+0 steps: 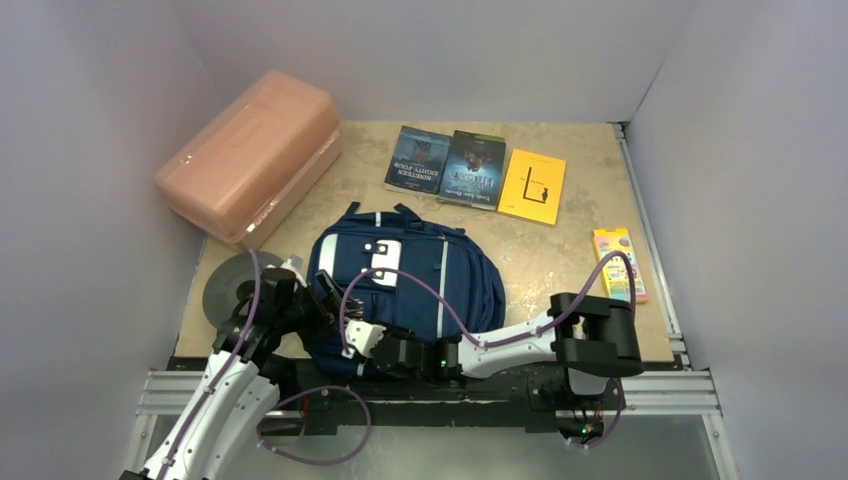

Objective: Pack the student bag
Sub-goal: Place the stationery in the student bag, then zip the student bag at the center of the board.

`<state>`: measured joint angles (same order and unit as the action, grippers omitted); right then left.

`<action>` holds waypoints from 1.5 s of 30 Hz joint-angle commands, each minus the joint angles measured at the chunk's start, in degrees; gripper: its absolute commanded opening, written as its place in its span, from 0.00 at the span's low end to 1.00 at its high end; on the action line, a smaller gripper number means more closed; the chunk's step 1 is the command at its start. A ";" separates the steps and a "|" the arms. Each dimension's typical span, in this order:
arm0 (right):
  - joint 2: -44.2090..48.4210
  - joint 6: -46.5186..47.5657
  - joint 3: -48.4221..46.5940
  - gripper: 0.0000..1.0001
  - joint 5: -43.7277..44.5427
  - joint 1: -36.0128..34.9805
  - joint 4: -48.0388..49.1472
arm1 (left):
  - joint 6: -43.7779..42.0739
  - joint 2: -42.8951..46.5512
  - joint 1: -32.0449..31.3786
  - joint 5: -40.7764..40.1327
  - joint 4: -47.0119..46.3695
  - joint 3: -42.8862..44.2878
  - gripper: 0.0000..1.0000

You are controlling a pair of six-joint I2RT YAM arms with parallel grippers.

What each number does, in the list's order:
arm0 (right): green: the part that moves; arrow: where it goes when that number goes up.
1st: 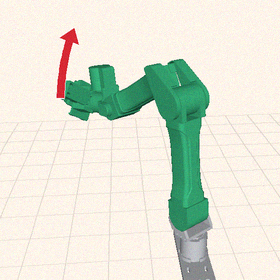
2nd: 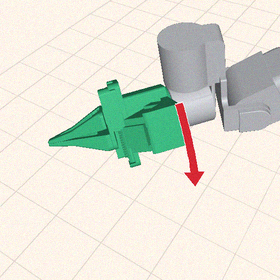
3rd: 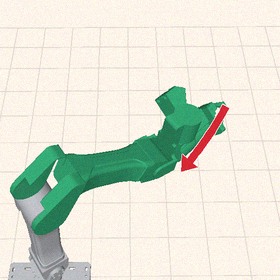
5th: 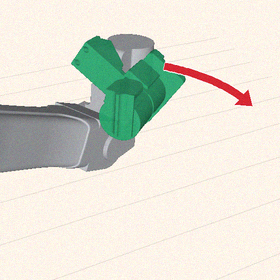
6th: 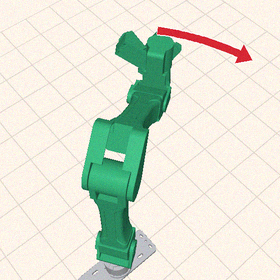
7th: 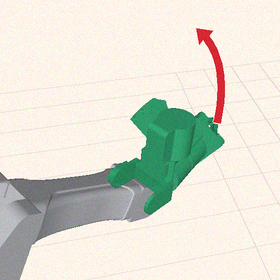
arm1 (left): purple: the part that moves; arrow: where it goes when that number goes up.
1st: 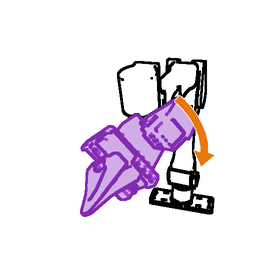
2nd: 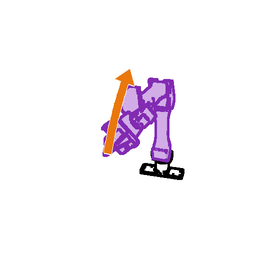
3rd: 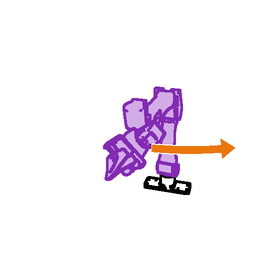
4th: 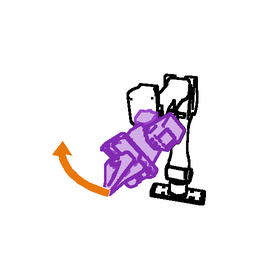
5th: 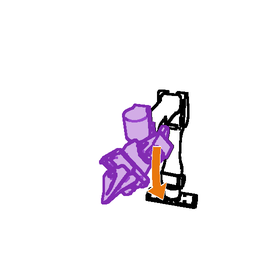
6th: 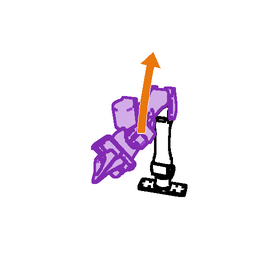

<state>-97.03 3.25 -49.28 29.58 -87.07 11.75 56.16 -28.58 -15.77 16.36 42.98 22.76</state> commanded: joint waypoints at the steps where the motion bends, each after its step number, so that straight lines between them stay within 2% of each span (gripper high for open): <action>1: -3.81 1.58 -2.67 0.45 4.28 -0.30 1.16 | -1.93 -0.34 0.13 -0.56 0.96 1.90 0.95; 5: -4.05 2.39 -1.94 0.47 4.95 -0.41 2.41 | -2.46 -0.54 0.12 -0.28 1.94 2.64 0.96; 8: -4.68 2.54 -1.97 0.44 7.02 -0.41 2.39 | -2.63 -0.45 0.13 -0.43 2.45 2.73 0.96; 12: -3.12 0.37 -2.16 0.29 3.71 -0.43 1.11 | -2.33 -0.56 0.13 0.08 2.13 2.68 0.97; 17: 0.53 -6.53 -4.80 0.00 -8.89 0.68 -4.88 | -0.72 -1.54 0.13 7.86 1.49 4.69 0.99; 20: 1.89 -13.13 -4.42 0.00 -17.69 2.34 -6.40 | 1.26 -1.14 0.13 10.83 1.35 5.56 0.99; 23: 3.60 -20.79 -1.94 0.00 -25.75 5.08 -4.40 | 1.49 0.18 0.13 9.30 2.49 6.18 1.00; 26: 4.61 -20.79 -0.15 0.00 -35.33 10.04 -1.44 | 1.60 -0.01 0.13 8.60 2.69 5.89 1.00; 27: 4.85 -29.26 0.37 0.00 -38.39 11.67 -0.45 | 2.01 -0.13 0.13 8.56 2.27 5.50 1.00; 29: 5.05 -34.96 0.74 0.00 -42.65 14.12 0.86 | 2.59 -0.15 0.13 8.52 1.19 4.36 1.00; 34: 1.21 -45.21 -0.47 0.00 -58.54 20.60 2.75 | 2.66 0.01 0.13 6.86 -0.25 1.24 1.00; 40: -4.68 -52.00 -1.40 0.00 -71.61 22.05 5.45 | 2.18 1.06 0.13 5.85 -0.33 -0.66 1.00; 42: -5.76 -53.09 -0.99 0.12 -72.56 22.03 6.71 | 2.12 1.15 0.13 5.73 -0.33 -0.78 1.00; 45: -5.80 -53.32 -0.06 0.20 -72.22 22.03 7.37 | 1.87 1.32 0.13 5.62 -0.08 -0.61 1.00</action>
<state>-103.09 -46.15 -49.21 -34.50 -63.77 16.73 58.00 -27.73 -15.77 23.59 43.88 22.55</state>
